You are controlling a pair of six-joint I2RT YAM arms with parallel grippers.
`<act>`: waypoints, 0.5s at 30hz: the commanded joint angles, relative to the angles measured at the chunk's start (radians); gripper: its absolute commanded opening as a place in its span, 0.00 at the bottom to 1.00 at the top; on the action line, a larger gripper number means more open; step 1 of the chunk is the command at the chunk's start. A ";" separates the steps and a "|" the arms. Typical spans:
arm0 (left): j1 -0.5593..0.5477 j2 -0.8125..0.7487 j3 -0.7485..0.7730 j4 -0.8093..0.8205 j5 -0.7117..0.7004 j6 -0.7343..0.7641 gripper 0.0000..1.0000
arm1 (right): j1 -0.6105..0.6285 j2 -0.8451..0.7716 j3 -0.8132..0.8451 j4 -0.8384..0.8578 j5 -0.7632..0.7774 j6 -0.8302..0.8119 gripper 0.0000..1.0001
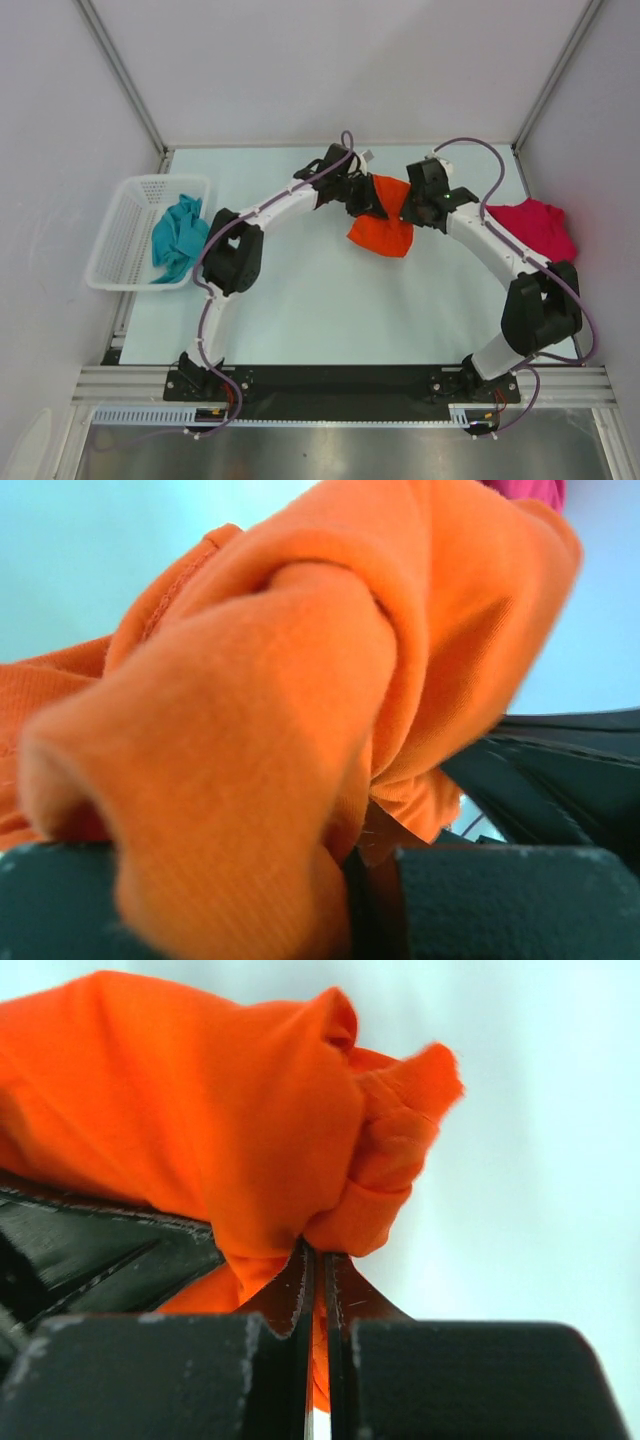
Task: Fold and stack the t-shirts
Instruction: Put the neatly folded tshirt into the corner of the board with both arms
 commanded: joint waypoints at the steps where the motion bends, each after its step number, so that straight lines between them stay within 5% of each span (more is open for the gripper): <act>1: -0.045 0.070 0.122 -0.020 0.067 -0.005 0.00 | -0.039 -0.088 0.038 -0.092 0.100 -0.002 0.00; 15: -0.200 0.309 0.432 -0.017 0.217 -0.071 0.00 | -0.078 -0.186 0.061 -0.283 0.296 0.029 0.00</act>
